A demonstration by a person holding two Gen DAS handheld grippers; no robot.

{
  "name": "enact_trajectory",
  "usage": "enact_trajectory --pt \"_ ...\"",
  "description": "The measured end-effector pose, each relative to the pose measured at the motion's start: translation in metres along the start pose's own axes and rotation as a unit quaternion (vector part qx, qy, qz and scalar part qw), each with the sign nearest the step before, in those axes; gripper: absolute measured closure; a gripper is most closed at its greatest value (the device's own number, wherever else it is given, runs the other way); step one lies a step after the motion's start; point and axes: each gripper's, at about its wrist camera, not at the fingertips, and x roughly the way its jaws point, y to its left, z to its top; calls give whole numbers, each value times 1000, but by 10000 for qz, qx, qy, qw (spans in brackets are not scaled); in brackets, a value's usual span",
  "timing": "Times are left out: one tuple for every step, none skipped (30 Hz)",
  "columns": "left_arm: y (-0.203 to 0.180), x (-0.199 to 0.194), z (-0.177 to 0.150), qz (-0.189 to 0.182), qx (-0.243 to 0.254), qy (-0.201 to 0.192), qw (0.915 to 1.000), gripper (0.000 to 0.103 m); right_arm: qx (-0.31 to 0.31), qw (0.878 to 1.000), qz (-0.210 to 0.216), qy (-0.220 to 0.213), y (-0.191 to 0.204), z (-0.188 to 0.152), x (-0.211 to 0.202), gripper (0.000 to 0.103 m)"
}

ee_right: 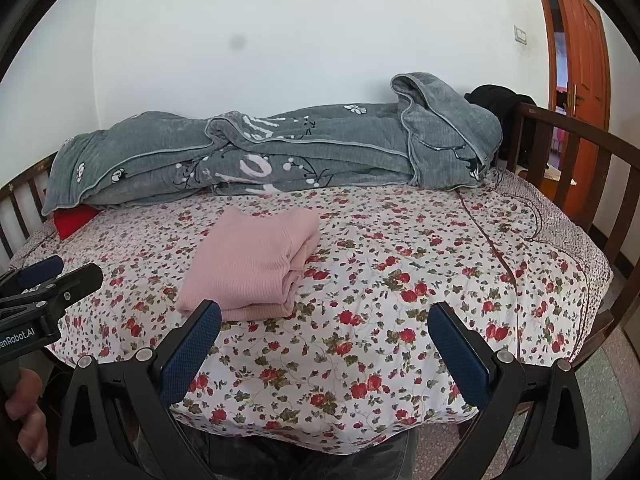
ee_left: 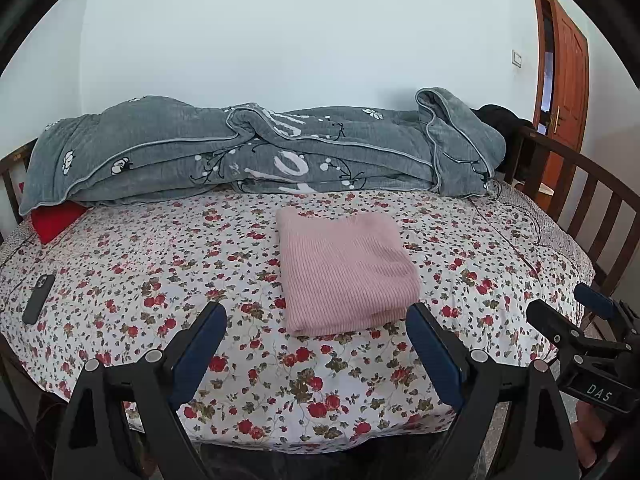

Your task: Fold small clothes

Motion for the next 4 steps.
enact_trajectory --pt "2 0 2 -13 3 -3 10000 12 3 10000 6 -7 0 0 0 2" --pt "2 0 2 -15 -6 -10 10000 12 7 10000 15 -13 0 1 -1 2" --pt "3 0 3 -16 -13 -20 10000 12 8 10000 22 -19 0 1 -1 2" --pt "3 0 3 -15 -8 -27 10000 12 0 10000 25 -27 0 2 -2 2"
